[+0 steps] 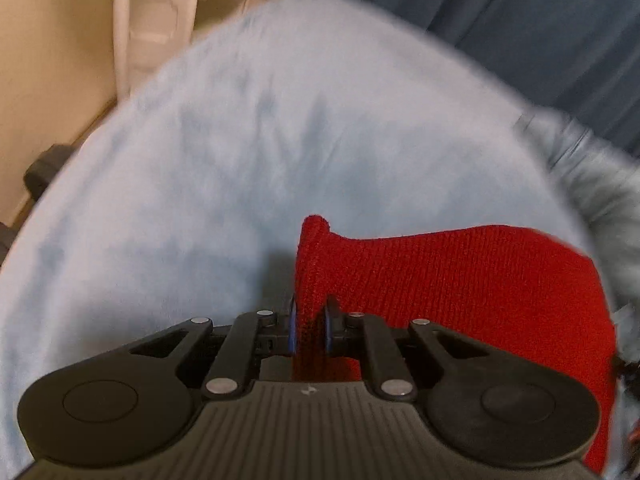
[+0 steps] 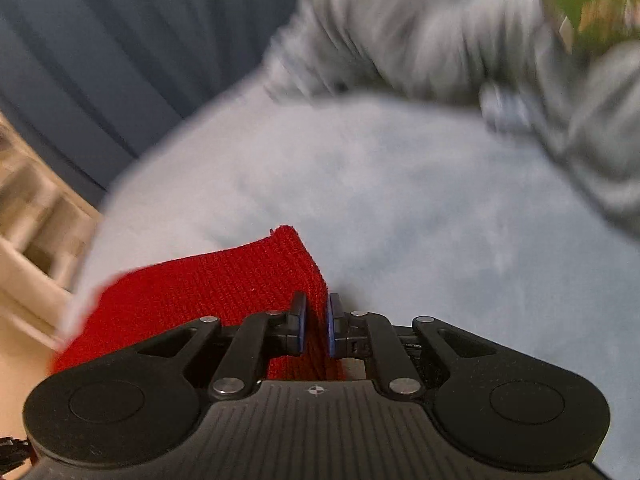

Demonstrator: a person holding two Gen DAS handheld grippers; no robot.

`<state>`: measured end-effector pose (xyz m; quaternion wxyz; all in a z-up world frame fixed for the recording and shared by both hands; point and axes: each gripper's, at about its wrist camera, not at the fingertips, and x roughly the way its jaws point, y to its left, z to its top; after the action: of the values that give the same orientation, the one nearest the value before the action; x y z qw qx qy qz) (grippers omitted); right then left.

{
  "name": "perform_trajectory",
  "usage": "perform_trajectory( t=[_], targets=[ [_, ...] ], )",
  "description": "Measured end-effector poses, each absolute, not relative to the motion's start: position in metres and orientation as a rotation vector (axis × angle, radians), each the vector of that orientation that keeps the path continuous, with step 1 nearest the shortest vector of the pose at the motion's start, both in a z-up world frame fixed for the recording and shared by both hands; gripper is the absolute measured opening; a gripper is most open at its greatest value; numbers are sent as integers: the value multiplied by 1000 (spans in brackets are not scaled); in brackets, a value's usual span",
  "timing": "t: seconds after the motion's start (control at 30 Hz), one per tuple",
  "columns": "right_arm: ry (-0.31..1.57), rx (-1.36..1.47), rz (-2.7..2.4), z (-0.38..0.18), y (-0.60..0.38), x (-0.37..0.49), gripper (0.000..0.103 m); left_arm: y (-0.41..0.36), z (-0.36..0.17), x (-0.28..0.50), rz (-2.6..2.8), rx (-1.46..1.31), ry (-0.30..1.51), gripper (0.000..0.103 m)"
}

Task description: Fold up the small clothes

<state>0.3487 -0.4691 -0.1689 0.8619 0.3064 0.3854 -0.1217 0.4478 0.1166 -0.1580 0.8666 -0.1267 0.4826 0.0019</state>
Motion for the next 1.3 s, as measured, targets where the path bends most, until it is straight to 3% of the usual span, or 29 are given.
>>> perform_trajectory(
  t=[0.13, 0.17, 0.2, 0.23, 0.27, 0.3, 0.5, 0.6, 0.67, 0.7, 0.73, 0.77, 0.8, 0.87, 0.97, 1.0, 1.1, 1.17, 1.2, 1.23, 1.3],
  targets=[
    [791, 669, -263, -196, -461, 351, 11, 110, -173, 450, 21, -211, 983, 19],
    [792, 680, -257, -195, -464, 349, 13, 112, -171, 448, 21, -210, 981, 29],
    [799, 688, -253, -195, -469, 348, 18, 116, -170, 446, 32, -197, 976, 52],
    [804, 690, -264, -193, -474, 348, 36, 117, -168, 442, 61, -177, 970, 64],
    [802, 699, -284, -190, -478, 345, 43, 122, -163, 436, 104, -163, 958, 78],
    [798, 719, -306, -186, -483, 341, 51, 126, -157, 428, 115, -174, 946, 82],
    [745, 731, -235, -143, -470, 266, 57, 135, -123, 348, -37, -351, 931, 90],
    [752, 697, -202, -135, -448, 229, 58, 130, -130, 312, -101, -390, 989, 99],
    [729, 705, -201, -131, -435, 209, 58, 124, -144, 298, -109, -368, 1049, 99],
    [709, 713, -169, -129, -426, 199, 58, 119, -150, 295, -115, -358, 1083, 92],
    [696, 715, -120, -124, -417, 193, 55, 114, -154, 293, -126, -328, 1106, 78],
    [695, 708, -66, -123, -406, 190, 53, 108, -155, 292, -139, -280, 1126, 33],
    [709, 675, -17, -122, -392, 188, 51, 106, -159, 292, -136, -236, 1152, 26],
    [738, 553, 23, -124, -367, 187, 48, 112, -166, 286, -106, -219, 1156, 26],
    [875, 374, -75, -164, -354, 198, 42, 129, -177, 280, -122, -261, 1151, 34],
    [897, 360, -100, -178, -358, 197, 25, 131, -178, 279, -126, -264, 1147, 38],
    [874, 401, -104, -171, -366, 187, 22, 132, -172, 274, -119, -240, 1131, 51],
    [916, 402, -117, -159, -369, 184, 23, 134, -162, 269, -88, -207, 1113, 65],
    [944, 374, -141, -153, -369, 182, 29, 133, -156, 265, -66, -178, 1099, 73],
    [958, 330, -178, -142, -367, 178, 39, 131, -146, 258, -47, -144, 1081, 75],
    [889, 277, -149, -114, -356, 161, 46, 124, -124, 241, -35, -83, 1020, 88]
  ],
)
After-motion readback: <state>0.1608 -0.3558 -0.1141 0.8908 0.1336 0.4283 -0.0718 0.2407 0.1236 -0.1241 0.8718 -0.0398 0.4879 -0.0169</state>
